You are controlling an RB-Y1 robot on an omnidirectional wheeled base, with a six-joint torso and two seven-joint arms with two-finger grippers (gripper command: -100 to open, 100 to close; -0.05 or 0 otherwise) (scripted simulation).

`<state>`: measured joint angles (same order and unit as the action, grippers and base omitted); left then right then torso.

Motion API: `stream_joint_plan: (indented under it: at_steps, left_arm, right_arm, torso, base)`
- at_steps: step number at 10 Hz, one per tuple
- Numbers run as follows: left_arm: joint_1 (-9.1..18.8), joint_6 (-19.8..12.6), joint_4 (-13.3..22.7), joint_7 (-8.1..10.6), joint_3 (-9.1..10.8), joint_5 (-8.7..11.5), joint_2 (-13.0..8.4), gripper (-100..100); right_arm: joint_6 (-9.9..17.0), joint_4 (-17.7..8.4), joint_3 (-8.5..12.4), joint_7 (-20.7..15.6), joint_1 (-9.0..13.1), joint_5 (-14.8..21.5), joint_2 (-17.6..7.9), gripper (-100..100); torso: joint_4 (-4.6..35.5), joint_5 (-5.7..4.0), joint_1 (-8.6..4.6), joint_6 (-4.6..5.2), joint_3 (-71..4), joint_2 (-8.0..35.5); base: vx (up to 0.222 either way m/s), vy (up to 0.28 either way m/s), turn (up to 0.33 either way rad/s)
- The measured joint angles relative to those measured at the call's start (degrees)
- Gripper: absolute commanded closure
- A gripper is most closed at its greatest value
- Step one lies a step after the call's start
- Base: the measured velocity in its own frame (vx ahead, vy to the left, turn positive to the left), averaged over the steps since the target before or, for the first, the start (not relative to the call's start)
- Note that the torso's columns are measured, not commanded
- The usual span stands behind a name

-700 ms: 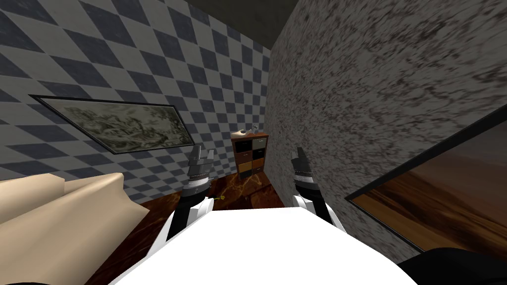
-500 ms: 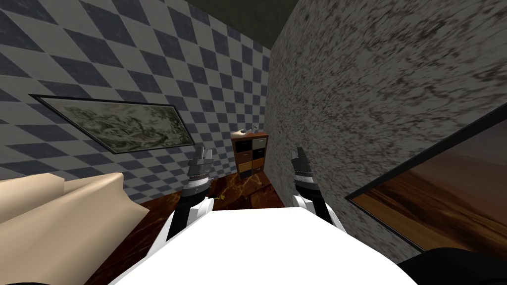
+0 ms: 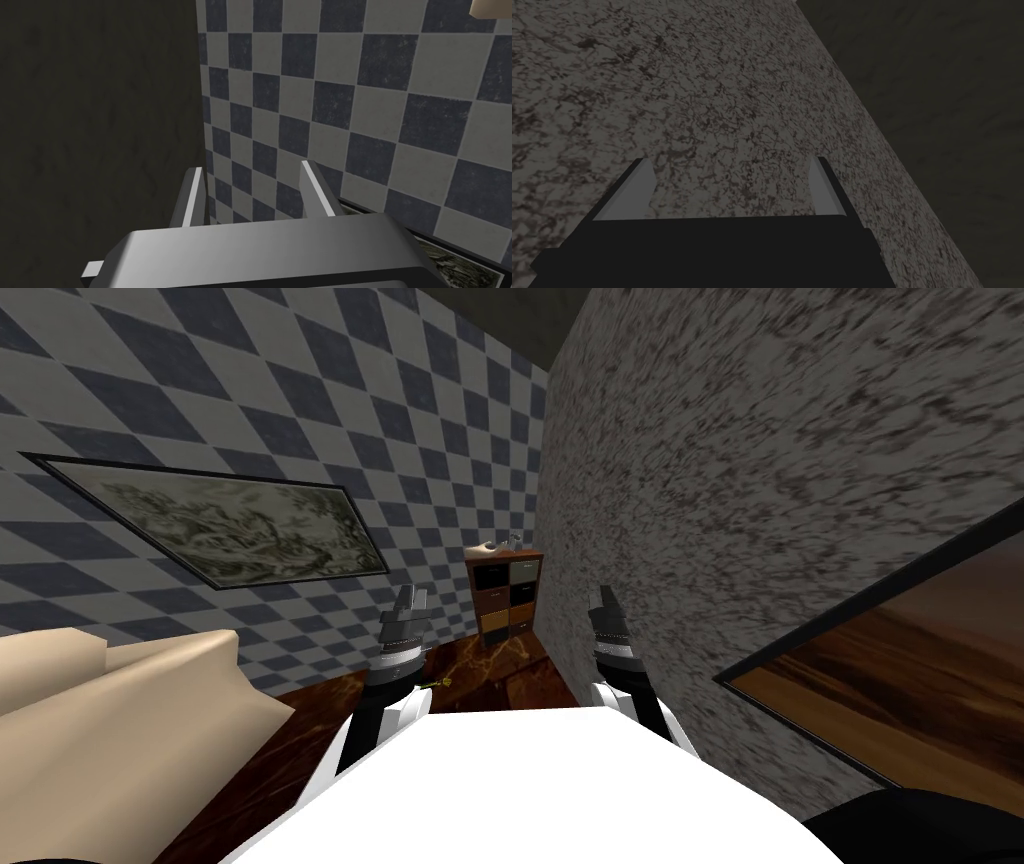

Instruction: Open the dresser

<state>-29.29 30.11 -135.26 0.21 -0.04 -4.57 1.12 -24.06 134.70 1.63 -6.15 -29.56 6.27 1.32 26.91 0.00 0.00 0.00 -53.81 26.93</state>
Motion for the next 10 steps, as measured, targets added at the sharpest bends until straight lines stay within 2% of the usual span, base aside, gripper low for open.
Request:
stream_joint_plan:
  at_steps: [2, 3, 5, 8, 10]
  left_arm:
    - [0.0, 0.0, 0.0, 0.00, 0.00, 0.0, 0.0, 0]
    - [0.0, 0.0, 0.0, 0.00, 0.00, 0.0, 0.0, 0]
    - [0.0, 0.0, 0.0, 0.00, 0.00, 0.0, 0.0, 0]
    - [0.0, 0.0, 0.0, 0.00, -0.01, 0.0, 0.0, 0]
    - [0.0, 0.0, 0.0, 0.00, 0.00, 0.0, 0.0, 0]
  right_arm:
    - [0.0, 0.0, 0.0, 0.0, 0.0, 0.0, 0.0, 0]
    - [0.0, 0.0, 0.0, 0.0, 0.0, 0.0, 0.0, -100]
    - [-0.2, -0.8, -0.1, -1.5, 0.5, 0.4, -2.7, -100]
    - [-0.8, -3.3, 0.4, -5.8, 2.2, 1.5, -7.1, -100]
    - [-1.1, -4.6, 0.4, -8.6, 3.1, 2.2, -8.3, -100]
  torso:
    - [8.5, 0.00, 0.00, 0.00, -16.9, 8.5]
    - [12.7, 0.00, 0.00, 0.00, -25.4, 12.7]
    - [15.1, 0.03, 0.11, 0.00, -30.5, 15.1]
    - [15.4, 0.02, 0.06, 0.00, -30.8, 15.3]
    - [15.4, -0.01, -0.04, 0.00, -30.8, 15.3]
  base:
    - [0.000, 0.000, 0.000]
    - [0.016, 0.018, -0.021]
    - [0.034, 0.052, -0.030]
    - [0.053, 0.075, -0.033]
    - [0.061, 0.057, -0.024]
